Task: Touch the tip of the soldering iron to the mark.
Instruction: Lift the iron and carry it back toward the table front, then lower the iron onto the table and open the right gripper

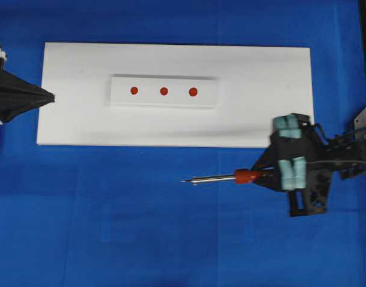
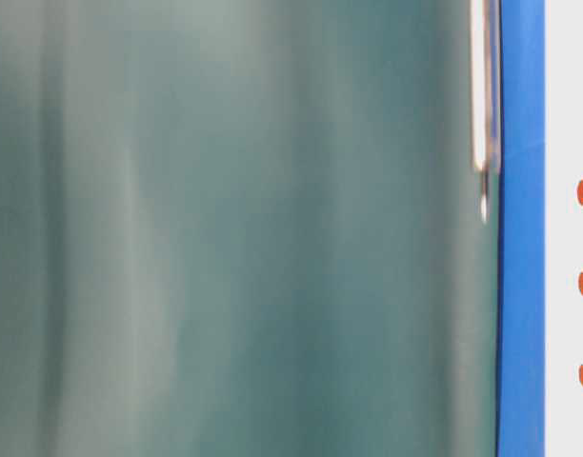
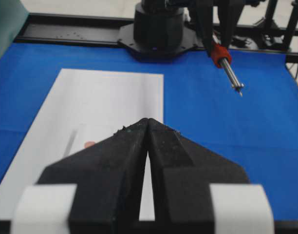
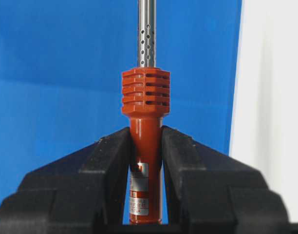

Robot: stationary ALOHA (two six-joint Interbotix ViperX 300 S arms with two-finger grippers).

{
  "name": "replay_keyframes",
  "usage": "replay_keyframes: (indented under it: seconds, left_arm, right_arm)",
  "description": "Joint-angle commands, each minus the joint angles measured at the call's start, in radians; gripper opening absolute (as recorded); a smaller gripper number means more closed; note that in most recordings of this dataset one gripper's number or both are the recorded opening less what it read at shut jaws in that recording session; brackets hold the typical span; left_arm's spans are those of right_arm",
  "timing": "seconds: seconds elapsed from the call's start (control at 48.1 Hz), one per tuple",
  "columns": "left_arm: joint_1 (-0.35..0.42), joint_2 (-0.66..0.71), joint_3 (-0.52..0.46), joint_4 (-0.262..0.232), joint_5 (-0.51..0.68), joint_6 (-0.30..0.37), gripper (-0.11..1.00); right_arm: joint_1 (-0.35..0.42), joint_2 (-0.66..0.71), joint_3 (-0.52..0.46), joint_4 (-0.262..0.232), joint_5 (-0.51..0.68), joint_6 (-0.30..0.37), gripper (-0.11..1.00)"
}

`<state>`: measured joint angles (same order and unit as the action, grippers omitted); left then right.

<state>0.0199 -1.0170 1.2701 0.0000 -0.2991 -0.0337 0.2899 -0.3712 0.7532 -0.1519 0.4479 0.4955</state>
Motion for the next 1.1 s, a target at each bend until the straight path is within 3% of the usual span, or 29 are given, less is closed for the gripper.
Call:
replay_keyframes:
  seconds: [0.0,0.312,0.478,0.832,1.082]
  left_arm:
    - [0.002,0.005,-0.014,0.002,-0.011,0.0,0.0]
    - [0.0,0.006,-0.012,0.002,-0.023,0.0,0.0]
    - [0.0,0.006,-0.012,0.003,-0.025,0.0,0.0]
    - [0.0,0.009,-0.011,0.002,-0.023,0.0,0.0]
    - [0.002,0.011,-0.011,0.002,-0.023,0.0,0.0]
  right_arm:
    - [-0.018,0.06,-0.077,-0.017,-0.011,0.011,0.06]
    - [-0.032,0.334,-0.371,-0.091,0.023,0.011,0.06]
    - [-0.038,0.402,-0.459,-0.107,0.049,0.011,0.06]
    - [-0.04,0.423,-0.44,-0.107,0.032,0.023,0.06]
    - [-0.051,0.472,-0.38,-0.106,-0.091,0.071,0.06]
